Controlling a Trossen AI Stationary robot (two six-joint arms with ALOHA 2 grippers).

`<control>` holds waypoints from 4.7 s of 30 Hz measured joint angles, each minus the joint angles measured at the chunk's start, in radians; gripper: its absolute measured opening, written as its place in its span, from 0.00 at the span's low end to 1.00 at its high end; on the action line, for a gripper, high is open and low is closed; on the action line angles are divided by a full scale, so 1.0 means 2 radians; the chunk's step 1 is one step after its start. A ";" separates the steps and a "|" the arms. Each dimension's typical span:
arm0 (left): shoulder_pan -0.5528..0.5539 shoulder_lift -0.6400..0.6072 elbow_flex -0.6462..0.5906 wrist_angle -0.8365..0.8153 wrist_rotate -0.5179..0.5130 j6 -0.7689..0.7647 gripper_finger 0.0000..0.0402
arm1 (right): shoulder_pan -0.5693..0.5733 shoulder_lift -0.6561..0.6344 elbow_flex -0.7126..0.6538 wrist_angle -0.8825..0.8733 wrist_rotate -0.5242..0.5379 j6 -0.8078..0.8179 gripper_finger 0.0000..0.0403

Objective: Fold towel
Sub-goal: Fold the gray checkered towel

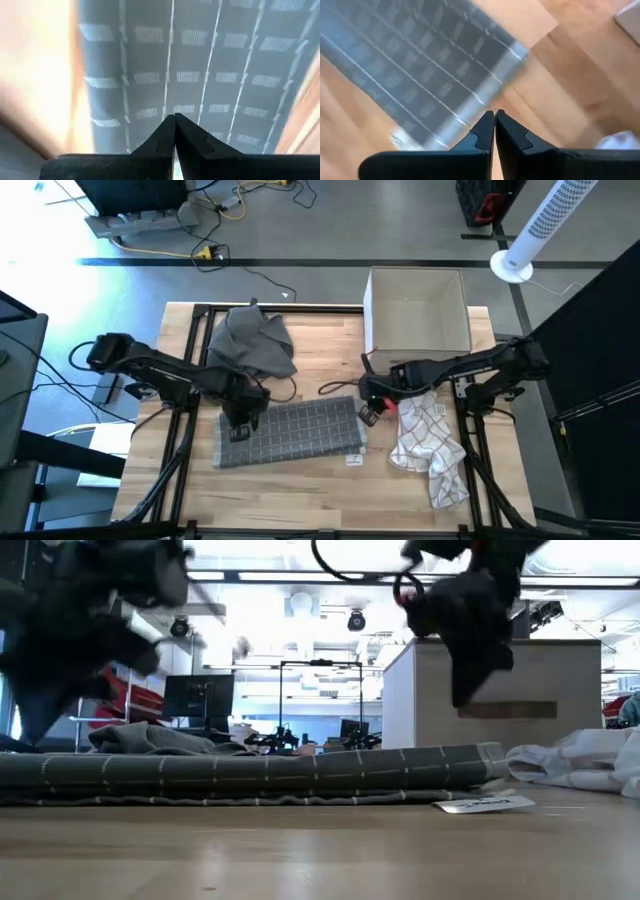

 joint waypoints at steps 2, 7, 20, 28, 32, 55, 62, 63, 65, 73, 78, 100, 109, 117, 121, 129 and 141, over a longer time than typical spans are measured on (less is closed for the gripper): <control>0.012 -0.019 0.008 -0.002 -0.033 0.000 0.00 | 0.006 0.000 0.011 -0.001 0.000 0.053 0.02; 0.038 -0.065 0.014 -0.004 -0.064 0.008 0.00 | 0.014 0.006 0.013 -0.009 0.002 0.182 0.14; 0.059 -0.109 0.012 -0.038 -0.074 0.074 0.00 | 0.029 0.141 0.105 -0.070 0.028 0.299 0.27; 0.059 -0.109 0.012 -0.042 -0.087 0.088 0.00 | 0.017 0.195 0.118 -0.081 -0.008 0.285 0.28; 0.059 -0.109 0.012 -0.042 -0.087 0.089 0.00 | 0.017 0.197 0.118 -0.077 0.002 0.277 0.28; 0.058 -0.111 0.012 -0.040 -0.100 0.088 0.00 | -0.002 0.195 0.041 0.016 -0.041 0.223 0.06; 0.059 -0.110 0.012 -0.027 -0.089 0.103 0.00 | -0.003 0.151 0.036 -0.067 -0.021 0.215 0.01; 0.058 -0.110 0.012 -0.020 -0.087 0.106 0.00 | -0.003 0.133 0.037 -0.081 -0.017 0.215 0.01; 0.058 -0.110 0.012 -0.001 -0.086 0.109 0.00 | -0.004 0.094 0.039 -0.115 -0.005 0.216 0.01; 0.045 -0.102 -0.039 0.186 -0.071 0.101 0.00 | -0.001 -0.040 0.040 -0.199 0.036 0.259 0.00; 0.028 -0.073 -0.098 0.291 -0.077 0.116 0.04 | 0.001 -0.073 0.040 -0.190 0.061 0.264 0.00; 0.023 0.049 -0.150 0.435 -0.125 0.114 0.13 | 0.009 0.164 0.132 0.238 -0.054 0.150 0.00; 0.027 0.048 -0.150 0.442 -0.136 0.113 0.13 | 0.004 0.282 0.251 0.255 -0.069 0.063 0.00; 0.027 0.048 -0.151 0.443 -0.135 0.109 0.13 | 0.000 0.317 0.279 0.292 -0.063 0.032 0.00; 0.027 0.048 -0.151 0.444 -0.135 0.109 0.13 | 0.000 0.318 0.279 0.294 -0.063 0.036 0.04; 0.027 0.048 -0.151 0.447 -0.134 0.110 0.13 | 0.001 0.318 0.283 0.325 -0.031 0.036 0.33; 0.028 -0.007 -0.093 0.335 -0.256 0.152 0.13 | 0.005 0.253 0.283 0.310 -0.019 -0.049 0.41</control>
